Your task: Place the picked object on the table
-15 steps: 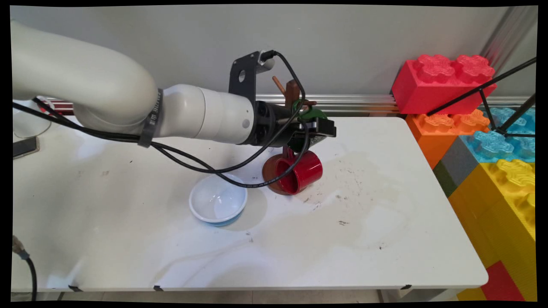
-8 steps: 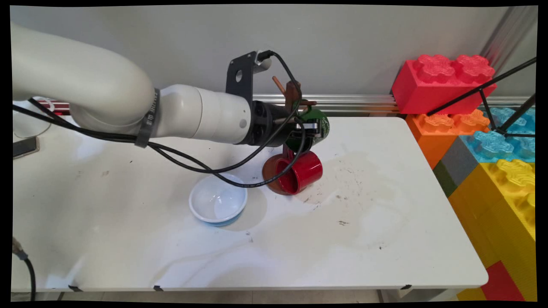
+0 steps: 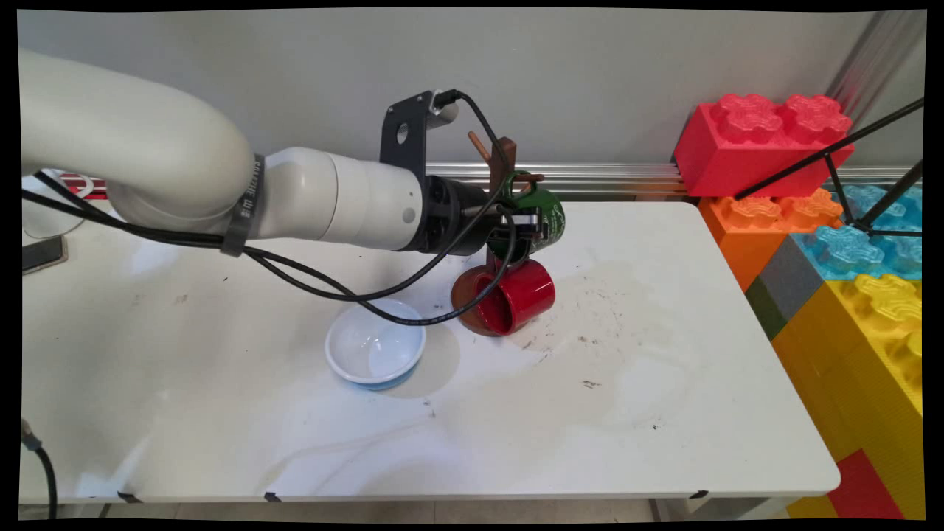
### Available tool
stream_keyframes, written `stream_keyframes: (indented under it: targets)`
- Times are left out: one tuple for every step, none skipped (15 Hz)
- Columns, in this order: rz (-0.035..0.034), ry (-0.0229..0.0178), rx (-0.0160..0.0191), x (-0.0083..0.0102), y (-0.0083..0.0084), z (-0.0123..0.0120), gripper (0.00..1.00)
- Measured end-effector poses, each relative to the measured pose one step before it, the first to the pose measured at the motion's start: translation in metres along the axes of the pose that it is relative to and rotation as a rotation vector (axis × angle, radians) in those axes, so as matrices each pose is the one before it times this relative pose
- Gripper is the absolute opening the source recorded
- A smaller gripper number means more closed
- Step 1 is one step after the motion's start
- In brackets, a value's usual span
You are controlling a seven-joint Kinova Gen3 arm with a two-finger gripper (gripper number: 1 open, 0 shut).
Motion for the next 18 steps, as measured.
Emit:
stream_keyframes:
  targets:
    - [-0.00123, -0.00085, -0.00111, -0.00032, -0.00031, -0.00075, 0.0]
    - [-0.00066, -0.00061, -0.00074, -0.00021, -0.00012, -0.00039, 0.0]
    - [-0.00064, -0.00062, -0.00191, -0.00018, -0.00002, -0.00072, 0.0]
    - [-0.00033, -0.00056, -0.00251, -0.00006, 0.0002, -0.00059, 0.0]
    - [-0.0008, 0.00073, -0.0036, 0.00031, 0.00026, -0.00093, 0.0]
    - [-0.00023, 0.00071, -0.00312, 0.00033, 0.00042, -0.00072, 0.0]
    - [-0.00029, 0.00055, -0.00202, 0.0003, 0.00028, -0.00043, 0.0]
    - [-0.00042, 0.00123, -0.00231, 0.00063, 0.00037, -0.00059, 0.0]
    - [-0.00095, 0.00233, -0.00421, 0.00129, 0.00075, -0.00129, 0.0]
    - [-0.0002, 0.002, -0.00482, 0.00138, 0.00124, -0.00087, 0.0]
    - [-0.00067, 0.00168, -0.00394, 0.00123, 0.00107, -0.00091, 0.0]
    - [-0.0004, 0.00128, -0.00251, 0.0008, 0.00078, -0.00077, 0.0]
    - [-0.0001, 0.00124, -0.00435, 0.00119, 0.00129, -0.00108, 0.0]
    - [-0.00011, 0.00178, -0.00482, 0.00133, 0.00146, -0.00154, 0.0]
    - [0.00082, 0.00095, -0.00462, 0.00127, 0.00145, -0.00135, 0.0]
    - [0.00024, 0.00016, -0.00303, 0.00079, 0.00088, -0.00143, 0.0]
    - [0.00027, -0.00046, -0.00296, 0.00056, 0.00093, -0.00162, 0.0]
    - [0.00119, -0.00249, -0.00372, -0.00007, 0.00112, -0.00172, 0.0]
